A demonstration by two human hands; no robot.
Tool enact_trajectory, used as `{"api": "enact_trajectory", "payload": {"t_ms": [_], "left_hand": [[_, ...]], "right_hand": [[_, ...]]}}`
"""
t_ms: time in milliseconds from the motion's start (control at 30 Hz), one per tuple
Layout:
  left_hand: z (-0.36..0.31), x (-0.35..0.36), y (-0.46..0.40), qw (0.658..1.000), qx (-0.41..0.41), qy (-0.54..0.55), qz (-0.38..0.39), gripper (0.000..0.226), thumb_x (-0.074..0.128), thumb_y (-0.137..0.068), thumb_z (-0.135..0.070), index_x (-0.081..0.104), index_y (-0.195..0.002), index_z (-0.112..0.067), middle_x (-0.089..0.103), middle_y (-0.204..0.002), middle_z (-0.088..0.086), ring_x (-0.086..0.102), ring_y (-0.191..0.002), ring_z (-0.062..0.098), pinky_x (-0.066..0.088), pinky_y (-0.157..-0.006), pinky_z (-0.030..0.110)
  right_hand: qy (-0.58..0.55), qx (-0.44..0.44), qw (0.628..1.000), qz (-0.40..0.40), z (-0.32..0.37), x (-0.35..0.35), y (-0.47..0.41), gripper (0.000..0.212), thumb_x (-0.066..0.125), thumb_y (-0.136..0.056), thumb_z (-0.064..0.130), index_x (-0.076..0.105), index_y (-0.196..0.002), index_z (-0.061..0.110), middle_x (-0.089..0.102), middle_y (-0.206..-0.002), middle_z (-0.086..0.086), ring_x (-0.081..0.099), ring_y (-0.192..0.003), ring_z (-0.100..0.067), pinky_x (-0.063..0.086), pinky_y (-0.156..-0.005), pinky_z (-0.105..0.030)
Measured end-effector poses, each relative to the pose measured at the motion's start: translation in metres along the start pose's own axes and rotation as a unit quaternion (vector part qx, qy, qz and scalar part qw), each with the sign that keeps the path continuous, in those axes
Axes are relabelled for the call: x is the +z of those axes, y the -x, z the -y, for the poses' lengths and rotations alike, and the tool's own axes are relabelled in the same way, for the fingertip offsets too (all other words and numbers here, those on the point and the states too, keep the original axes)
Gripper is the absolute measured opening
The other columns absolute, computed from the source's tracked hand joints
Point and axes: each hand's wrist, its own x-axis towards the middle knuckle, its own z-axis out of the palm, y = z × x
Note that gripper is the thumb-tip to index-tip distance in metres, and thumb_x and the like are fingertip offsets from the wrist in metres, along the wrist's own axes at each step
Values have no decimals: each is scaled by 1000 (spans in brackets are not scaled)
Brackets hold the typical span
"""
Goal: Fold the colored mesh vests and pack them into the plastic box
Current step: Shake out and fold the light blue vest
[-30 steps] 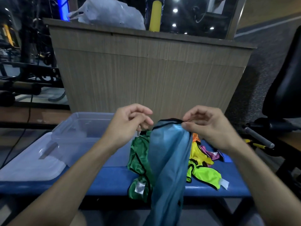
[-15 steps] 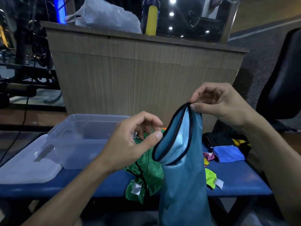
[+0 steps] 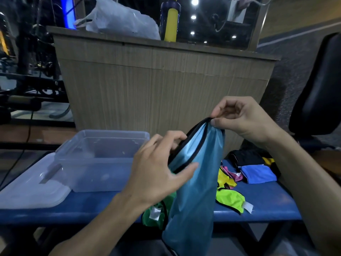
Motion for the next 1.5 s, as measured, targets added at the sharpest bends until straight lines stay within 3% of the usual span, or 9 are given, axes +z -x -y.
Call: {"api": "enact_trajectory", "payload": {"t_ms": [133, 300, 500, 667, 833, 967, 1067, 1200, 1500], "left_hand": [[0, 4, -8, 996, 7, -81, -42, 33, 70, -76, -29, 60, -108, -26, 62, -84, -15, 58, -79, 14, 49, -72, 36], [11, -7, -12, 998, -54, 11, -44, 29, 60, -82, -21, 55, -108, -32, 60, -77, -13, 60, -77, 11, 51, -70, 38], [41, -8, -12, 995, -18, -31, 88, 42, 61, -83, -9, 52, -119, -29, 54, -84, -15, 53, -83, 12, 48, -73, 39], [59, -7, -8, 990, -65, -55, 111, 36, 65, -80, -11, 61, -110, -30, 54, -86, -19, 51, -92, 10, 51, -79, 42], [56, -26, -30, 995, -77, -3, 62, 40, 64, -85, -3, 59, -107, -36, 65, -83, -16, 56, -95, 7, 44, -77, 30], [25, -51, -56, 961, -64, 184, 196, 44, 53, -91, 14, 62, -110, -24, 72, -80, -6, 67, -86, 24, 50, -92, 32], [19, -59, -68, 951, 13, 76, 298, 49, 49, -92, 11, 61, -119, -28, 69, -84, -13, 61, -99, 13, 48, -99, 34], [40, -54, -68, 957, 16, -79, 279, 49, 50, -93, 2, 58, -126, -33, 59, -93, -19, 46, -105, 3, 46, -93, 37], [35, -60, -63, 948, -16, 162, 275, 32, 60, -102, -16, 55, -132, -25, 63, -80, -4, 61, -83, 15, 47, -87, 34]], "right_hand": [[-9, 1, 1000, 8, -2, 3, 2, 14, 78, -83, -5, 70, -84, 7, 72, -83, -8, 67, -79, -17, 56, -76, -23], [-17, 5, 1000, 14, -9, 0, 10, 14, 79, -81, -2, 69, -84, 7, 72, -82, -5, 66, -77, -16, 55, -73, -20], [-88, -3, 996, 27, -13, 5, 17, 14, 80, -74, 7, 69, -82, 7, 71, -85, -12, 65, -80, -21, 57, -75, -20], [-120, -5, 993, 17, -17, 2, 18, 15, 78, -73, 2, 67, -82, 3, 70, -85, -13, 66, -79, -17, 57, -74, -20], [-150, 50, 987, -5, -45, 4, 26, 18, 85, -68, 9, 70, -76, 13, 69, -79, -10, 64, -70, -12, 53, -64, -18], [-192, 117, 974, -7, -63, 18, 31, 29, 94, -63, 23, 70, -78, 15, 68, -74, -7, 58, -62, -16, 43, -51, -23], [-261, 136, 956, -12, -63, 25, 32, 21, 87, -62, 15, 69, -74, 15, 64, -65, -2, 58, -54, -8, 45, -48, -18], [-349, 107, 930, -39, -59, 15, 30, 43, 101, -45, 30, 67, -70, 20, 53, -59, 4, 50, -53, -7, 44, -51, -19], [-319, 149, 933, -70, -54, 5, 17, 22, 72, -72, 1, 66, -72, 22, 51, -64, 3, 42, -62, -11, 38, -54, -21]]}}
